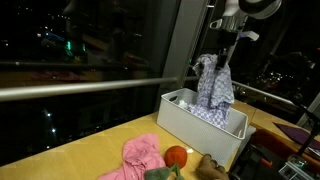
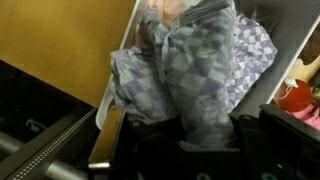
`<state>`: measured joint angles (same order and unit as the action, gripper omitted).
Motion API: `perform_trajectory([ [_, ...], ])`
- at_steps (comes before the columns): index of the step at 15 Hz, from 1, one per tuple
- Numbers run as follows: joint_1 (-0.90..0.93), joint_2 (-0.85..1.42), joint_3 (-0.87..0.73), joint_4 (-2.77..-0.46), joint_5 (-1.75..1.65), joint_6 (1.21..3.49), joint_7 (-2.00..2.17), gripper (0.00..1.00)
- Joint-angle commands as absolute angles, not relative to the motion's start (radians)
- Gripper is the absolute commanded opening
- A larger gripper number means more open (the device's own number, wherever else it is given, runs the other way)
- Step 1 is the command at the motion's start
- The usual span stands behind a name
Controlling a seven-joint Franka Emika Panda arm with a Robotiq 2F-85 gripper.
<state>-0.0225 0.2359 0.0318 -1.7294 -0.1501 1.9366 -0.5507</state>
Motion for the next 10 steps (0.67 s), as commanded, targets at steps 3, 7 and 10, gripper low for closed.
perform_trajectory([
  [3,0.003,0.299,0.087,-1.712,-0.121,1.949,-0.581,0.26],
  [7,0.006,0.251,0.091,-1.761,-0.131,1.927,-0.577,0.54],
  [10,0.008,0.19,0.092,-1.817,-0.133,1.953,-0.567,0.75],
])
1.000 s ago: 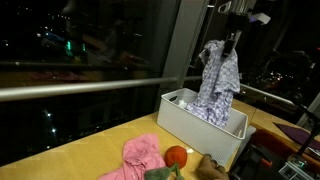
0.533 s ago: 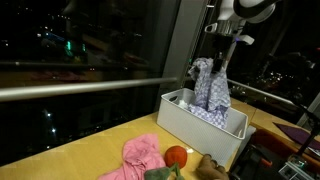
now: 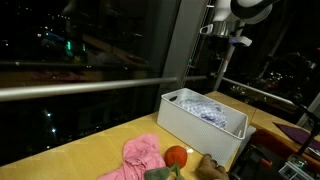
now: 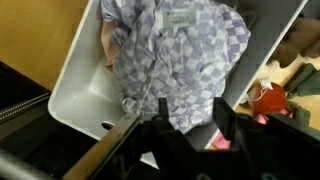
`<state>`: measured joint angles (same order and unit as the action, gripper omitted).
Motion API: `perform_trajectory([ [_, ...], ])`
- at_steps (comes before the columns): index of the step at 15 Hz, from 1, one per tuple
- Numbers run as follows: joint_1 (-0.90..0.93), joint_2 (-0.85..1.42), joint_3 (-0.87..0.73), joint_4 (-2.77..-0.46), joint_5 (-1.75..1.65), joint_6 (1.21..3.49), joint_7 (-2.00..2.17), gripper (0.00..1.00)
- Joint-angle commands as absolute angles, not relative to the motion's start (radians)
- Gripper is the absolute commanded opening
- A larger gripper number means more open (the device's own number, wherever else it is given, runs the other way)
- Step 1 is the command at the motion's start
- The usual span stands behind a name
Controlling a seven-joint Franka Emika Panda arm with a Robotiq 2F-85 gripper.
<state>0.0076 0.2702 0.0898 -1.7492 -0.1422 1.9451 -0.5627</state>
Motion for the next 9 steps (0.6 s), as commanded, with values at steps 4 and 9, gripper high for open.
perform_trajectory([
  [4,0.069,0.23,0.126,-1.836,-0.151,1.996,-0.523,1.0],
  [9,0.171,0.378,0.195,-1.818,-0.164,2.076,-0.457,1.0],
])
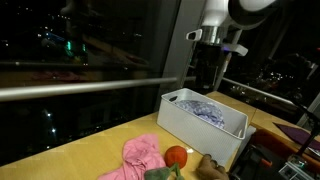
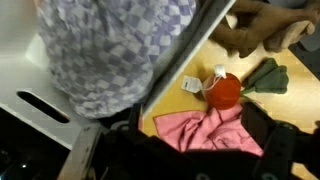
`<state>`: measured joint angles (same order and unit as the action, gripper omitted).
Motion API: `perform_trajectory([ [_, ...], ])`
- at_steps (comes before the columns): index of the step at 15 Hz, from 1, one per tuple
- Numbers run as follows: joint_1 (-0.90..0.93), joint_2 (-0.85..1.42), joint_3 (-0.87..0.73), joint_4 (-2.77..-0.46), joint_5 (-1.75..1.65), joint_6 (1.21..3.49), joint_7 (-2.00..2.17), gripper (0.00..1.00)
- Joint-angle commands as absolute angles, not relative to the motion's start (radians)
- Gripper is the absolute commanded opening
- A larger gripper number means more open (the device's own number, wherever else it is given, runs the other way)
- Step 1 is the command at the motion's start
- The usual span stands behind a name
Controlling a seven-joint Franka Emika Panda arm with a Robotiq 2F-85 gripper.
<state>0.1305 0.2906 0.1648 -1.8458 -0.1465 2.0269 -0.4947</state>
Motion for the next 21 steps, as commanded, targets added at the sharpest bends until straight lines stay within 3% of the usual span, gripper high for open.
perform_trajectory([
  [1,0.191,0.411,0.206,-1.811,-0.168,2.09,-0.447,1.0],
  [21,0.267,0.838,0.216,-1.624,-0.245,2.173,-0.435,1.0],
])
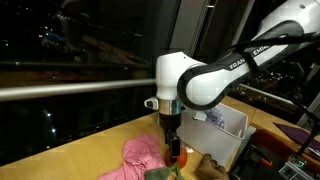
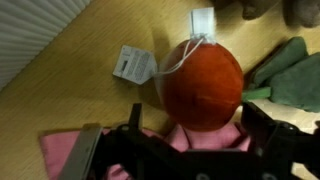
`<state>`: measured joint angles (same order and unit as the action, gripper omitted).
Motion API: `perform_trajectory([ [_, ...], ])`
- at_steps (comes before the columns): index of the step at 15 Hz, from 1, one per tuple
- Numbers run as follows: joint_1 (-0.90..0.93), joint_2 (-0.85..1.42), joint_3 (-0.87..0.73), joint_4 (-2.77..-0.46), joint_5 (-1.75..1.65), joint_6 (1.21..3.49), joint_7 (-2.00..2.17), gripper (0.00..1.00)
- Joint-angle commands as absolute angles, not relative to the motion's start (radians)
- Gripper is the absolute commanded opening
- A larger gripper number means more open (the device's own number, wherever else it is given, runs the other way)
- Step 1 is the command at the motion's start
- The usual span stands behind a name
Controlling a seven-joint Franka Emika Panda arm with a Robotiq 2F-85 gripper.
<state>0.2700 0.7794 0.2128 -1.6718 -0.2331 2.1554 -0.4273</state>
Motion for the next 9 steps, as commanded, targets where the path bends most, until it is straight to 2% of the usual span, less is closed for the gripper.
perform_trajectory([
  [1,0.266,0.851,0.216,-1.618,-0.244,2.177,-0.436,0.84],
  [2,0.263,0.862,0.216,-1.613,-0.242,2.176,-0.436,0.72],
  [4,0.263,0.874,0.217,-1.604,-0.242,2.174,-0.433,0.56],
  [9,0.281,0.846,0.216,-1.596,-0.247,2.154,-0.406,0.19],
])
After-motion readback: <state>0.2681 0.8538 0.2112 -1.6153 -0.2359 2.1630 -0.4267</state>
